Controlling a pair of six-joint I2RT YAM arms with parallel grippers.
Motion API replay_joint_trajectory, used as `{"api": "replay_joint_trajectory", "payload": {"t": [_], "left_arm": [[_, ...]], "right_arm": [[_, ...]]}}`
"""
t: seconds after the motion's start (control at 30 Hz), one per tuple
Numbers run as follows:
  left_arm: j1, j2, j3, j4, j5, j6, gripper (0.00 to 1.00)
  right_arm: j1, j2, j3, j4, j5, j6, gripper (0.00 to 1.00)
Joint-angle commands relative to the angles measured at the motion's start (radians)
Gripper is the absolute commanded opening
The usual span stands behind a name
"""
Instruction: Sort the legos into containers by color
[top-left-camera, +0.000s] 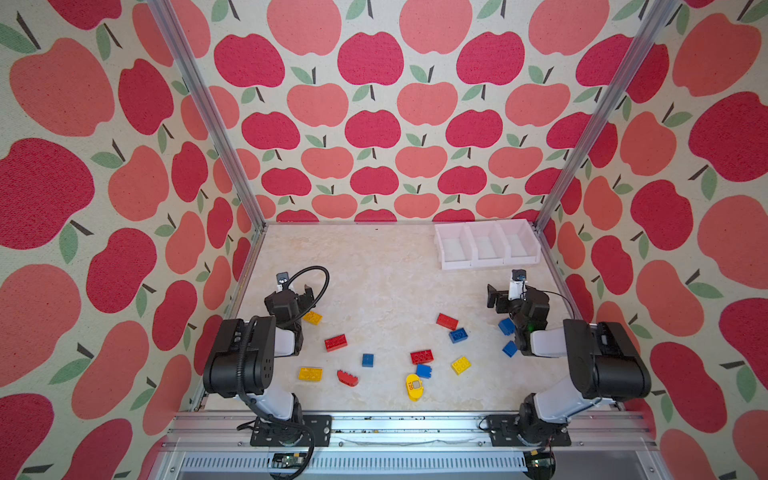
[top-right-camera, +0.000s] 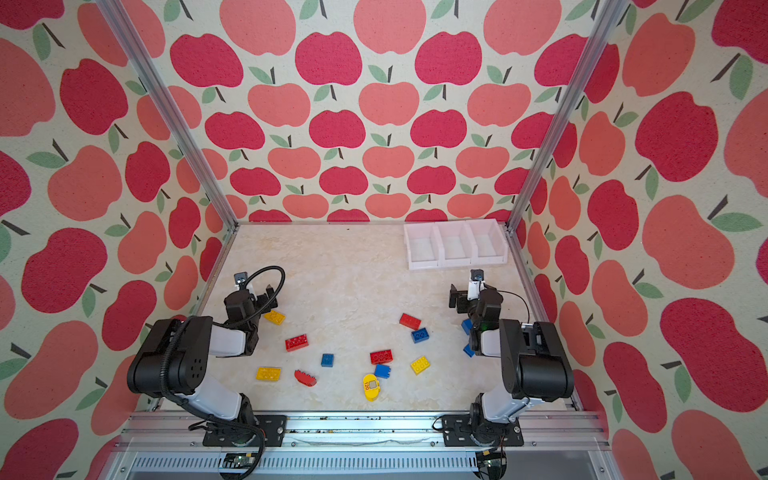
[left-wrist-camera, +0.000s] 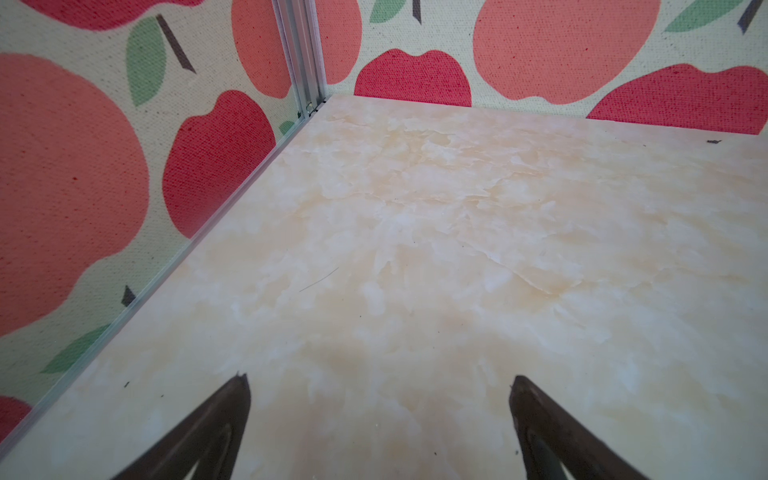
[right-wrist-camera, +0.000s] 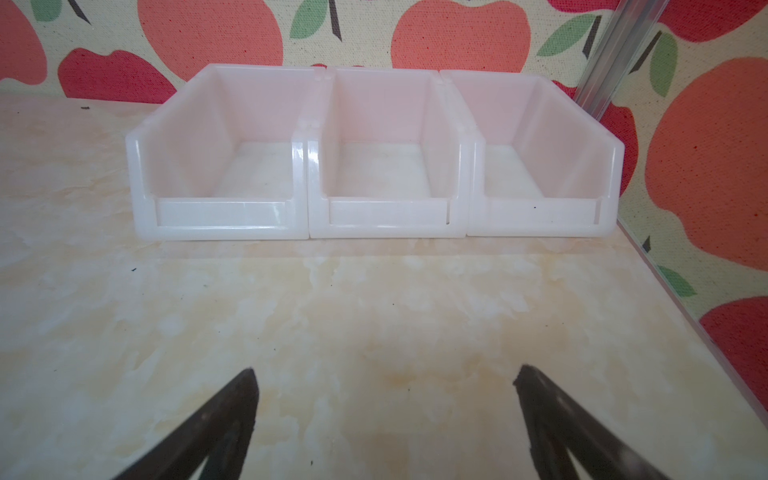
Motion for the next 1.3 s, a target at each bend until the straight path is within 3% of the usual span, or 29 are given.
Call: {"api": "replay_joint_trajectory", "payload": {"t": [0.0, 0.1, 0.23, 0.47, 0.67, 0.9, 1.27], "left_arm": [[-0.011, -0.104, 0.038, -0.11, 0.019, 0.028, 0.99], [-0.013, -0.203, 0.109, -0.32, 0.001, 0.019, 0.99], [-0.014, -0.288, 0.19, -0.538, -0.001, -0.05, 0.99], [-0.062, -0.355, 0.288, -0.837, 0.019, -0.243, 0.99], [-0.163, -0.371, 0.318, -0.941, -0.022, -0.315, 0.99], [-0.199, -0.379, 0.325, -0.998, -0.01, -0.369, 0.99], [-0.205, -0.366, 0.326, -1.008, 0.011, -0.401, 0.99]], "right_arm": [[0.01, -0.119, 0.091, -0.233, 0.014, -0.016, 0.99], [0.026, -0.193, 0.196, -0.479, 0.03, -0.004, 0.99], [0.078, -0.223, 0.316, -0.65, 0.038, 0.016, 0.99], [0.225, -0.038, 0.653, -0.96, 0.038, 0.079, 0.99], [0.291, 0.211, 0.945, -1.102, -0.028, 0.162, 0.99], [0.302, 0.476, 1.249, -1.275, -0.112, 0.214, 0.99], [0.333, 0.703, 1.489, -1.398, -0.205, 0.22, 0.99]]}}
